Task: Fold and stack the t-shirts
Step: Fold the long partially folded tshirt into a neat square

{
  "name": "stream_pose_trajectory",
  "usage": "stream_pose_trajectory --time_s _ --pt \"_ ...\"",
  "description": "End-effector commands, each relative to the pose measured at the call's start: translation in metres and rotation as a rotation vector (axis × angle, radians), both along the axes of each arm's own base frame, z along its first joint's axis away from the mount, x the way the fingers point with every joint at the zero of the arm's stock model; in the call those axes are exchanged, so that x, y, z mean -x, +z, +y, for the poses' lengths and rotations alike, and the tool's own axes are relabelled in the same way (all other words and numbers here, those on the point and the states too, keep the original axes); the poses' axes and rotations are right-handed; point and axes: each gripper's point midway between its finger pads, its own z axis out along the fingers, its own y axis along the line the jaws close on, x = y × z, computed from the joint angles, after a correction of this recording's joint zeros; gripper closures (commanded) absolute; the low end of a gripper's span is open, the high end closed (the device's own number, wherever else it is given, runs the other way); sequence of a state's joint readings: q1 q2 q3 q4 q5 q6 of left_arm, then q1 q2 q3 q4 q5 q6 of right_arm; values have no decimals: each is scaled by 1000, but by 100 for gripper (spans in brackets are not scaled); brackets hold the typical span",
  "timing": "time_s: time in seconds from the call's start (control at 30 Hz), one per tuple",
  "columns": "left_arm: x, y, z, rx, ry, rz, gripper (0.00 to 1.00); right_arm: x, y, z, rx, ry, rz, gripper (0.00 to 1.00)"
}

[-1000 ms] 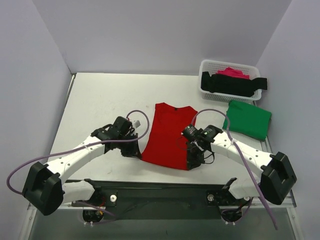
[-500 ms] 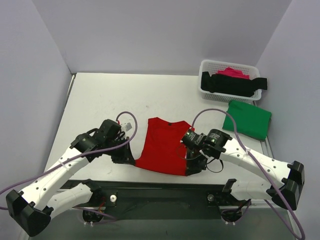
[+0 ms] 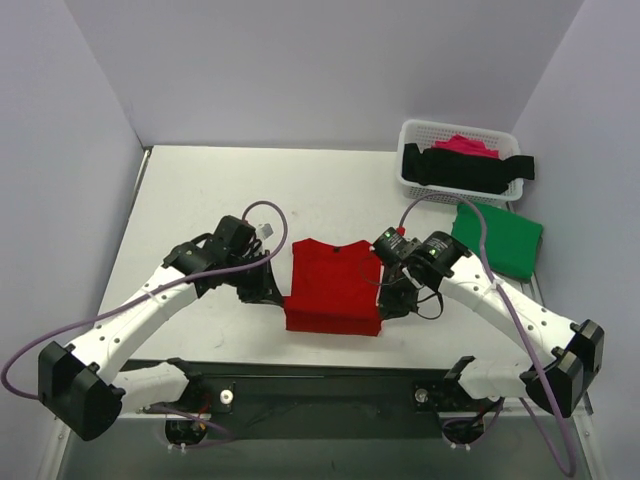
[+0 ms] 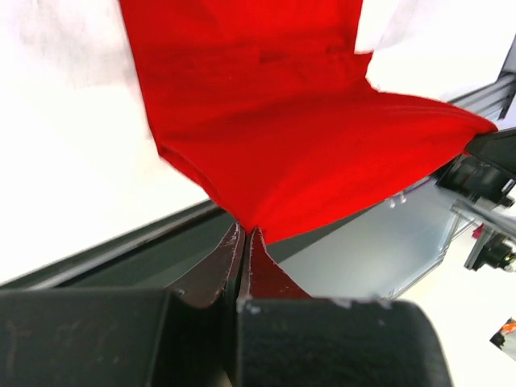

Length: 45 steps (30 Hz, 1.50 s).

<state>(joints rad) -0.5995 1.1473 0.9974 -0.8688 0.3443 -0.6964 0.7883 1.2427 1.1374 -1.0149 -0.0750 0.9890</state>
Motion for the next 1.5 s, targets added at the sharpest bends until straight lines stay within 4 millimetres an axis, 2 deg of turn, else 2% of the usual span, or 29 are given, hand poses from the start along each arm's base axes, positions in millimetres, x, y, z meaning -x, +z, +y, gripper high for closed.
stream_pose_trajectory --time_s 0.0,0.17,0.5,0.7,0.73,0.83,1.07,1.23,1.47 --pt "-36 29 -19 87 12 -116 100 -18 9 -21 87 18 -27 100" --pt "-56 32 -25 111 11 -126 100 -40 13 -19 105 34 -37 100" --pt "-100 29 -21 145 41 -128 100 -91 19 -16 114 51 -54 100" --pt "-130 18 -22 144 43 -124 100 -123 13 -15 118 66 -32 100" --pt "-138 14 -23 138 46 -116 100 -128 7 -14 125 68 -14 100" --pt "-151 2 -25 137 46 -91 100 -143 7 -14 116 74 -16 100" --pt "-191 -3 -27 147 64 -96 100 -178 -4 -15 102 64 12 100" --pt "-211 -15 -22 141 95 -77 100 -203 -9 -13 77 56 14 100" --pt "-225 -12 -30 210 79 -83 100 -220 -8 -9 37 46 8 100"
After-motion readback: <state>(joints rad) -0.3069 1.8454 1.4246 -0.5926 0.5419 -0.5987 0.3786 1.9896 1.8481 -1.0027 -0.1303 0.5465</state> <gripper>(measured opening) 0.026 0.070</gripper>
